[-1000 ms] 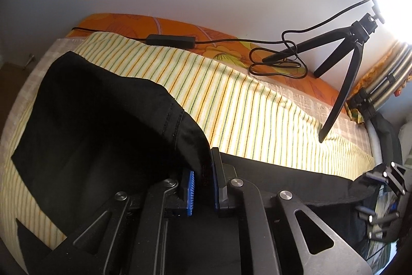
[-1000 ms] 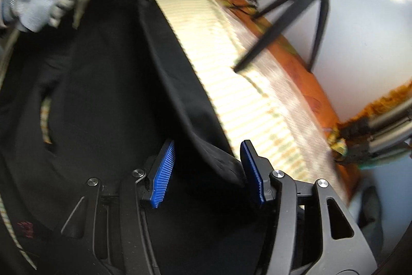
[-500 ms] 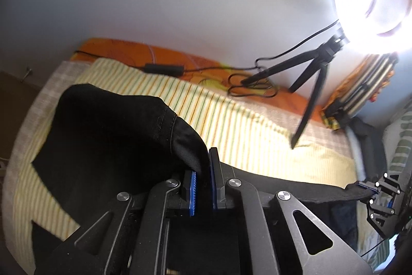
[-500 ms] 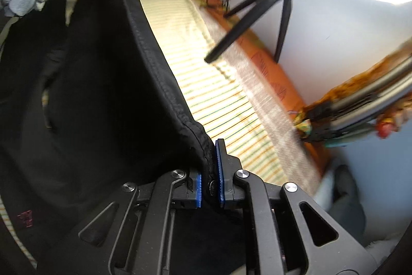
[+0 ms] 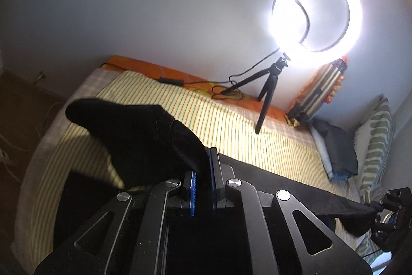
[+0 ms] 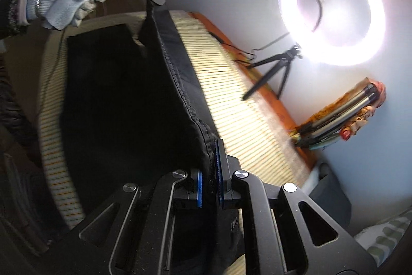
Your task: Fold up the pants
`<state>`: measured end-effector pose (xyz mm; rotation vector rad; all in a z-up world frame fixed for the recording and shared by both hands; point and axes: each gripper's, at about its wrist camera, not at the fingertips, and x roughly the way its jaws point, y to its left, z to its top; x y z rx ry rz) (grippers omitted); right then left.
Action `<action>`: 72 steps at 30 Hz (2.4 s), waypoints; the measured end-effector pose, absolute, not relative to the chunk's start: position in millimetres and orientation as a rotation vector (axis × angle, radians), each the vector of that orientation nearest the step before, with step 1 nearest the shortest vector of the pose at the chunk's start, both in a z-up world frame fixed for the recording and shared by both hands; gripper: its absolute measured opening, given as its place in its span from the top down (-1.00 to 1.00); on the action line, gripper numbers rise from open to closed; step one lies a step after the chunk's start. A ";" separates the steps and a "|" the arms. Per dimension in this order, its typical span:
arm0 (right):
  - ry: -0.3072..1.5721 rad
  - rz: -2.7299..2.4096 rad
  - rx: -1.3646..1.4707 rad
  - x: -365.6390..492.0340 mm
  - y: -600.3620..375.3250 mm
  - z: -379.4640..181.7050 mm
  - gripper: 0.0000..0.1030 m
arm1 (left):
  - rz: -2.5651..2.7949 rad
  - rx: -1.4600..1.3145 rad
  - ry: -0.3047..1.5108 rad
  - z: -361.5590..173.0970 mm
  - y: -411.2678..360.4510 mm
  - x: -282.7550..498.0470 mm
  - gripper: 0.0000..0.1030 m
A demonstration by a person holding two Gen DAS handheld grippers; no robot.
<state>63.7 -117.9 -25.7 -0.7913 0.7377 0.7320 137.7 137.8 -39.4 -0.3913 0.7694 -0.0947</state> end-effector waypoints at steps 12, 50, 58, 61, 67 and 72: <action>0.900 0.848 -0.761 -22.0 -118.2 -88.8 0.84 | -0.114 -0.503 0.832 -90.6 148.5 38.2 0.87; 1.045 0.641 -0.920 -9.5 -127.6 -148.2 0.84 | 0.123 -0.857 0.830 -146.0 297.5 4.8 0.21; 1.070 0.643 -0.910 -20.6 -134.0 -151.8 0.83 | 0.088 -0.788 0.857 -139.1 283.1 14.2 0.21; 1.104 0.667 -0.826 -23.5 -135.3 -142.3 0.71 | 0.089 -0.727 0.876 -136.0 273.0 16.2 0.04; 1.092 0.763 -0.778 -41.2 -124.4 -107.0 0.41 | 0.083 -0.803 0.874 -140.4 279.2 15.3 -0.04; 1.104 0.793 -0.724 -34.4 -119.7 -103.6 0.40 | 0.043 -0.948 0.855 -147.7 295.8 1.0 -0.04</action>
